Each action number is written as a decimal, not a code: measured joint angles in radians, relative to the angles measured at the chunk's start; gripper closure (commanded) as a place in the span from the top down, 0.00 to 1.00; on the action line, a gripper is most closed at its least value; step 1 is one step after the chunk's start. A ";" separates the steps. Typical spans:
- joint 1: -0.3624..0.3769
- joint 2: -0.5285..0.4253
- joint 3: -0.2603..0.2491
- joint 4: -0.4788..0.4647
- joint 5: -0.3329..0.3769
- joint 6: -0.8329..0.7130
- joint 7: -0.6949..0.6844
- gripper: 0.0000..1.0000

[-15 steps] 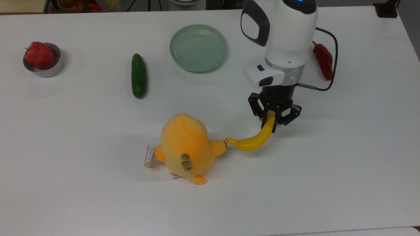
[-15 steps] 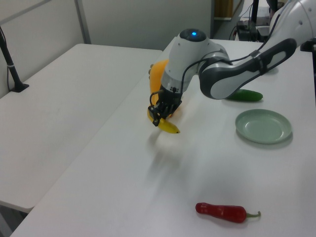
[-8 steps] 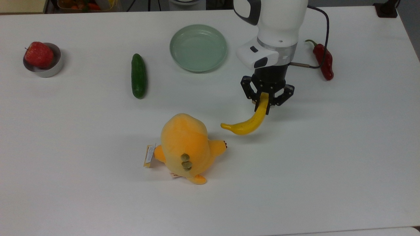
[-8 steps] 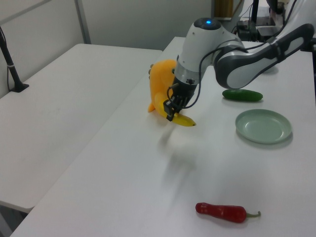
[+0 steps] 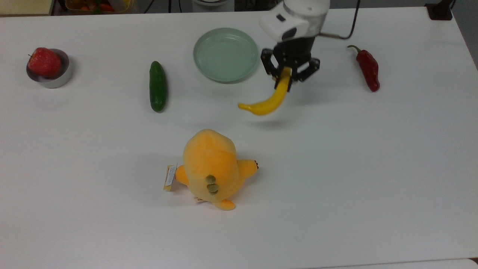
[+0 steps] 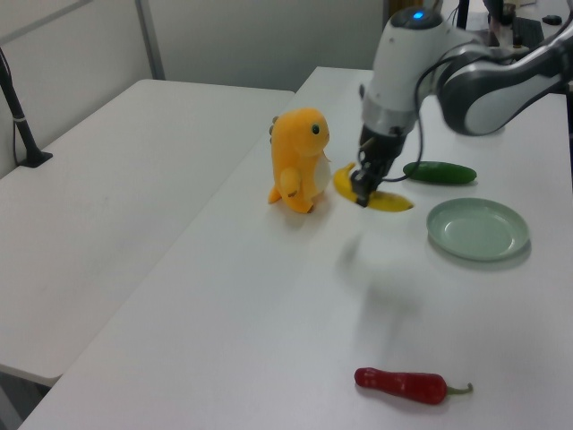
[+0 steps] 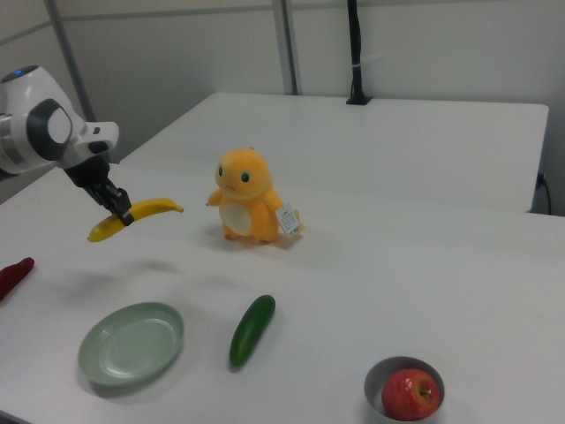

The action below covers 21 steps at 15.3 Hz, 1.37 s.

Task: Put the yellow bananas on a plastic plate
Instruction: 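Lift the banana and carry it toward the pale green plate, then lower the banana onto the plate and open the gripper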

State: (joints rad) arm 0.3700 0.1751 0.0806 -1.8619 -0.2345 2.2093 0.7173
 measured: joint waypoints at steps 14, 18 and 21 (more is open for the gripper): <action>-0.029 -0.322 0.000 -0.334 0.008 -0.340 -0.252 0.13; -0.050 -0.302 0.000 -0.346 0.008 -0.355 -0.276 0.26; -0.054 -0.274 0.000 -0.346 0.008 -0.353 -0.277 0.38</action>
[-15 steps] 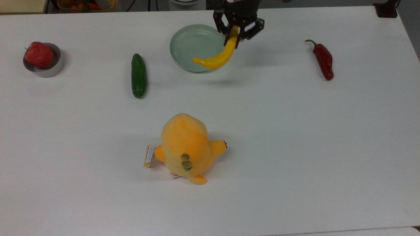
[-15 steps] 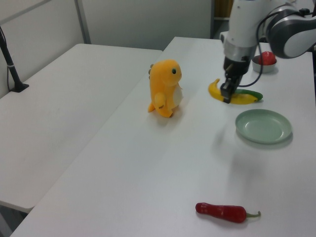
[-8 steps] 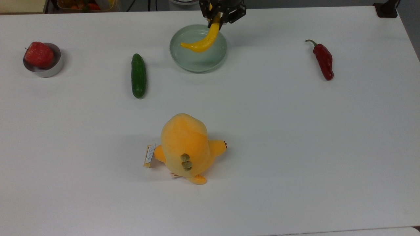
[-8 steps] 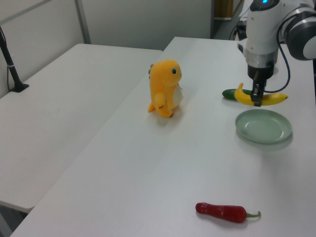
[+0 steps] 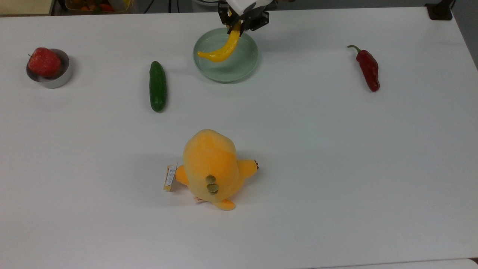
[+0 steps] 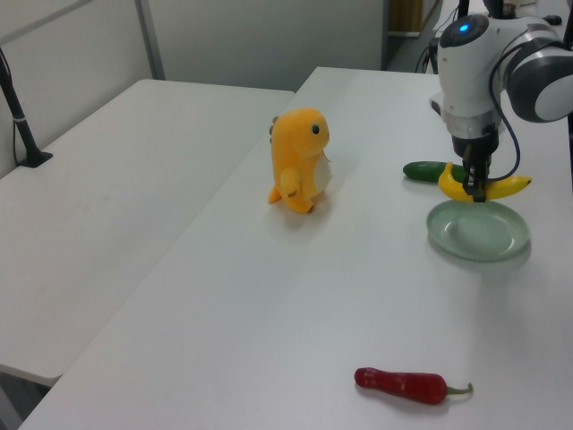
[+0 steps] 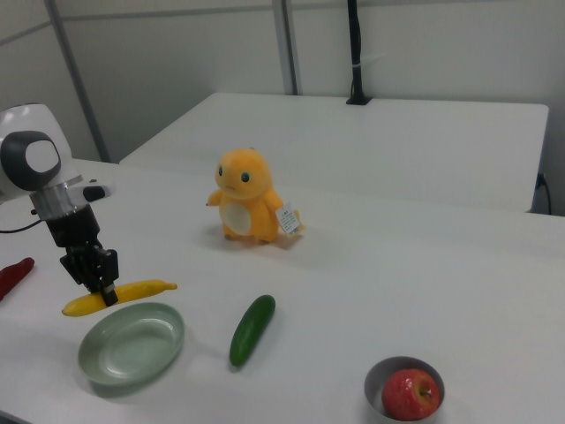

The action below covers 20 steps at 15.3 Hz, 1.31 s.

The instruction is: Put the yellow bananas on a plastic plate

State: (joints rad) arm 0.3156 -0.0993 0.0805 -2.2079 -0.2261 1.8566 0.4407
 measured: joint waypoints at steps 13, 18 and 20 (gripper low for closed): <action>0.000 0.038 0.000 0.033 0.000 0.004 0.000 1.00; -0.050 0.037 -0.002 0.157 0.022 0.005 0.000 1.00; -0.076 0.036 -0.007 0.216 0.054 0.006 -0.001 1.00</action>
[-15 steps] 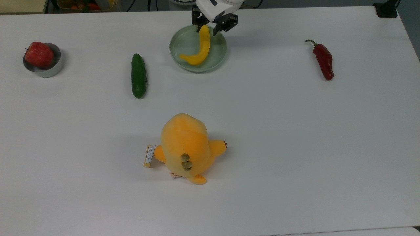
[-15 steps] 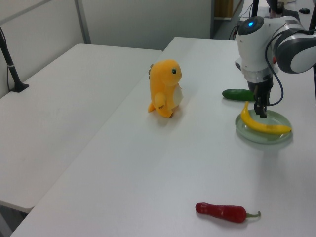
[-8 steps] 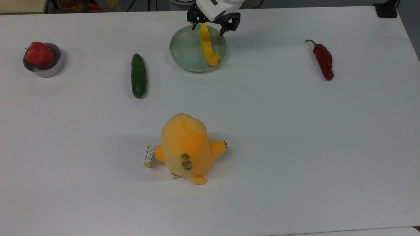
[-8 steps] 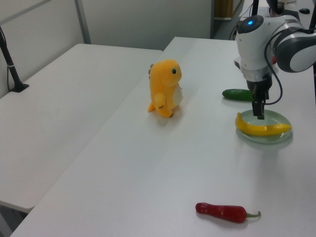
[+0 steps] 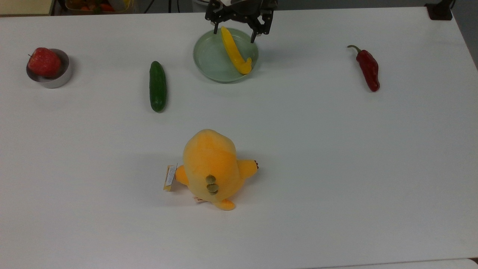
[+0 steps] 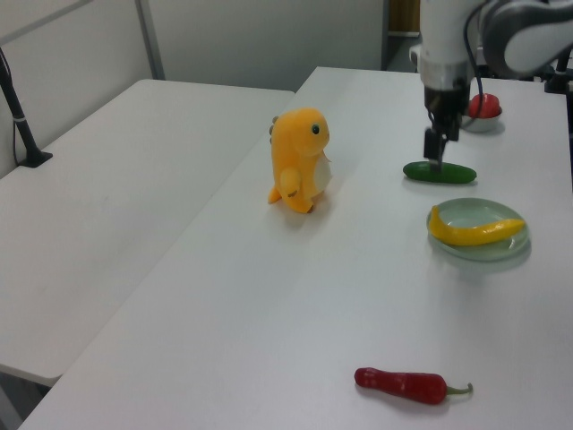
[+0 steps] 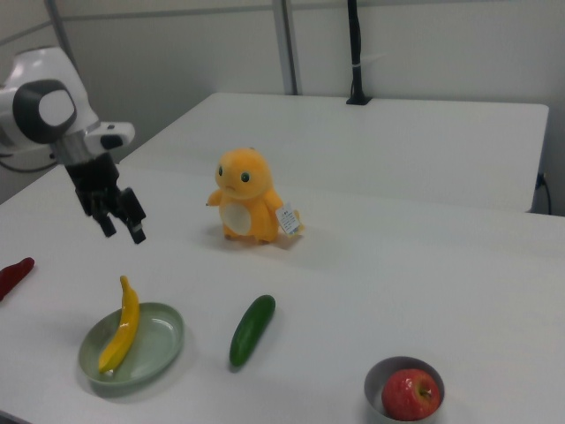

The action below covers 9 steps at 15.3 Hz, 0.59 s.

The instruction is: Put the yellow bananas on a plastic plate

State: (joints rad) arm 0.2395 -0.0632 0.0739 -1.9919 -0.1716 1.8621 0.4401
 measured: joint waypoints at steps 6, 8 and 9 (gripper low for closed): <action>-0.037 0.008 -0.037 0.114 0.052 0.000 -0.003 1.00; -0.052 0.024 -0.038 0.150 0.069 0.000 -0.003 1.00; -0.057 0.031 -0.044 0.165 0.079 0.000 -0.003 1.00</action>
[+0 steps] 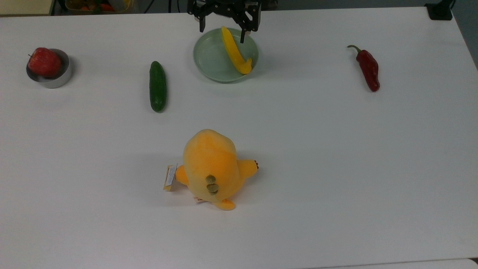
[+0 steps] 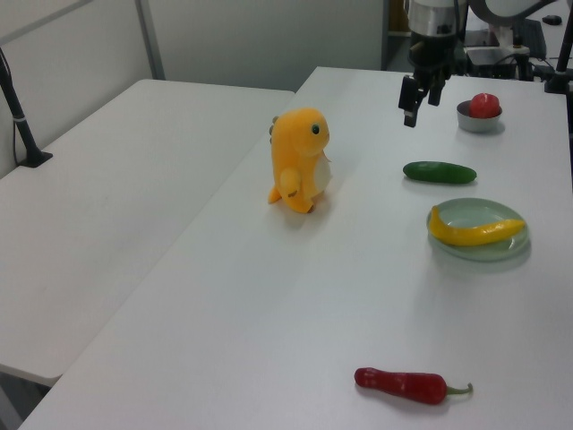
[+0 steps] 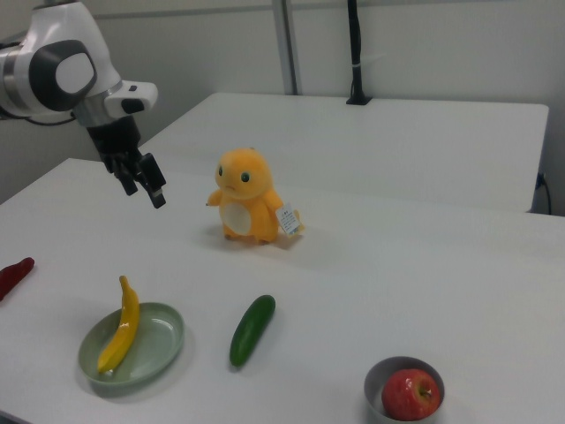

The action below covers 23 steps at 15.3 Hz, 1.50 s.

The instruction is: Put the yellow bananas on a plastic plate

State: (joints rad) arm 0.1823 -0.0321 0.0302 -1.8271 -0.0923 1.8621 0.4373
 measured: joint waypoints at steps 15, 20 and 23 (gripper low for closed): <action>-0.006 0.063 -0.092 0.135 0.123 -0.019 -0.134 1.00; 0.001 0.065 -0.088 0.135 0.123 -0.019 -0.136 1.00; 0.002 0.067 -0.060 0.135 0.076 -0.033 -0.138 1.00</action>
State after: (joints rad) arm 0.1844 0.0352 -0.0301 -1.6922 -0.0160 1.8287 0.2997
